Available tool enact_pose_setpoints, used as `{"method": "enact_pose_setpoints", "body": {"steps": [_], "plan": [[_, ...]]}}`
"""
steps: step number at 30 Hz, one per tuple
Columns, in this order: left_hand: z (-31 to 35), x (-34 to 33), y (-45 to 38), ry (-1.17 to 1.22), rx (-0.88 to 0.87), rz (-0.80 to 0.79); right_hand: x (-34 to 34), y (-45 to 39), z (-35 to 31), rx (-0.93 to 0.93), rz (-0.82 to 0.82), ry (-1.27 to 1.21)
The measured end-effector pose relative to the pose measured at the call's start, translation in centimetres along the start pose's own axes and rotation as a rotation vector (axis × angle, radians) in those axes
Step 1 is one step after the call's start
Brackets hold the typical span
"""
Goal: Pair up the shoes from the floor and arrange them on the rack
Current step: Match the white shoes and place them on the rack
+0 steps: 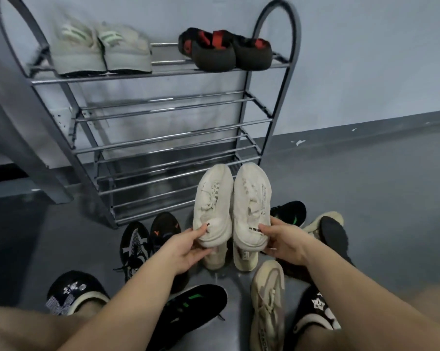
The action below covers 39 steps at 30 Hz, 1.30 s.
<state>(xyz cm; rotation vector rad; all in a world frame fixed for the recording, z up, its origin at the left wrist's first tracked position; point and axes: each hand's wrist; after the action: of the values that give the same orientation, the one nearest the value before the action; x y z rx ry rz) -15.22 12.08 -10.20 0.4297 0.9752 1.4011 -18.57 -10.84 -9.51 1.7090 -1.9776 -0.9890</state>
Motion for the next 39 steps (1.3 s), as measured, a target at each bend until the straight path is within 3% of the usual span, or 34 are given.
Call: {"method": "enact_pose_setpoints", "body": {"steps": [14,21,31,39], "plan": [[3.8,-5.3,3.7,-0.012,-0.206,-0.089,1.0,4.8,-8.7,0.15,-0.005,0.147],[8.4,-3.4,4.9,-0.003,-0.301,-0.033,-4.6,3.2,-12.1,0.29,-0.064,0.102],[18.1,4.2,8.4,-0.174,-0.3,0.205,-15.8,-0.3,-15.2,0.417,-0.202,-0.05],[22.2,8.3,5.2,-0.109,-0.329,0.282,-22.5,-6.1,-16.3,0.479,-0.112,-0.083]]}}
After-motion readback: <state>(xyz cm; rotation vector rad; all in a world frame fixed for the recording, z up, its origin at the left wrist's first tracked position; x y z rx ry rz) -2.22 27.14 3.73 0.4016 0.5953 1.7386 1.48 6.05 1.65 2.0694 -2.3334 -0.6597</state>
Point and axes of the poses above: each hand's wrist, its own y-axis away from the middle knuckle, its own x-axis out of the back of the hand, z = x × y, and after that the axes turned 4 degrees about z, right-handed
